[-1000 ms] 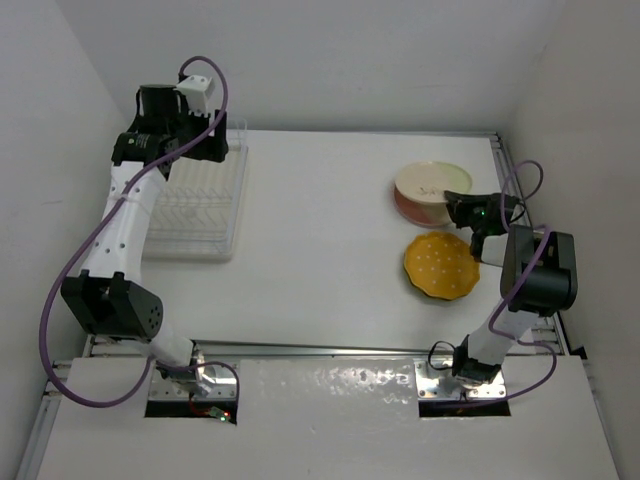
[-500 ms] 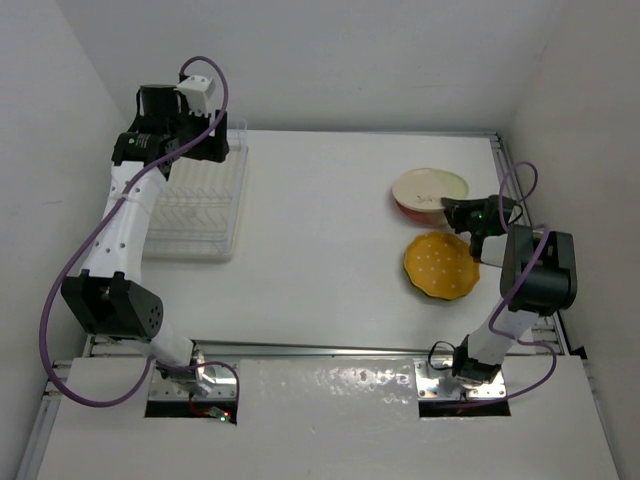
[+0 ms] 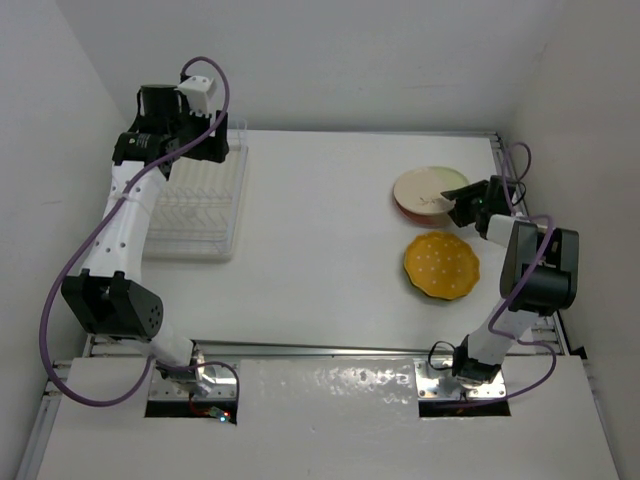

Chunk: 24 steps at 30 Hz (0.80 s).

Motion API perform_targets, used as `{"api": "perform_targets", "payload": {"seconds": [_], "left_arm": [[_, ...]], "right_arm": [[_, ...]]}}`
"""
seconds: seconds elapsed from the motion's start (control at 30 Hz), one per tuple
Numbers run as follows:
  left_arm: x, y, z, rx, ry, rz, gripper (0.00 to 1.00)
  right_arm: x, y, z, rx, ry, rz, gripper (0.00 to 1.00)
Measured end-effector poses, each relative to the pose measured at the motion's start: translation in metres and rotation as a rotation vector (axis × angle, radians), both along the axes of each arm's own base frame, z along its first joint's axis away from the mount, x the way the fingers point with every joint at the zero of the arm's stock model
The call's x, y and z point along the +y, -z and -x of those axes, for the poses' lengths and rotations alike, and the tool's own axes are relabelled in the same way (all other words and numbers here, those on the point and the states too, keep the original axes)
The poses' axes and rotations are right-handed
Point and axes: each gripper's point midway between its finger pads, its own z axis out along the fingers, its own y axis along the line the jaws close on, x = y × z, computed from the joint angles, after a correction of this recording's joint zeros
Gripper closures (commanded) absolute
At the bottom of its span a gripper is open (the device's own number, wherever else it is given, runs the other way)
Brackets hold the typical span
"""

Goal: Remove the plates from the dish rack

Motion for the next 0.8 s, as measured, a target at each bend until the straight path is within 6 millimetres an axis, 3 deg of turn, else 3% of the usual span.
{"api": "perform_targets", "payload": {"seconds": [0.17,0.43,0.53,0.67,0.73,0.8], "left_arm": [[0.000,0.005,-0.002,0.011,0.000,-0.001,0.29],[0.002,0.007,-0.003,0.015,-0.003,-0.010,0.28],[0.003,0.007,-0.003,0.015,-0.004,-0.014,0.28],[0.004,0.007,-0.004,0.014,-0.005,-0.020,0.28],[0.005,0.007,-0.004,0.013,-0.006,-0.025,0.28],[0.005,0.007,-0.004,0.012,-0.005,-0.029,0.28]], "right_arm": [[-0.005,0.010,0.010,0.117,-0.031,0.064,0.46],[-0.014,0.034,0.018,0.280,-0.077,0.126,0.48],[-0.017,0.045,0.019,0.342,-0.098,0.144,0.48],[-0.022,0.047,0.014,0.377,-0.119,0.170,0.49],[-0.024,0.046,0.015,0.386,-0.124,0.184,0.55],[-0.026,0.048,0.018,0.400,-0.129,0.202,0.68]]}}
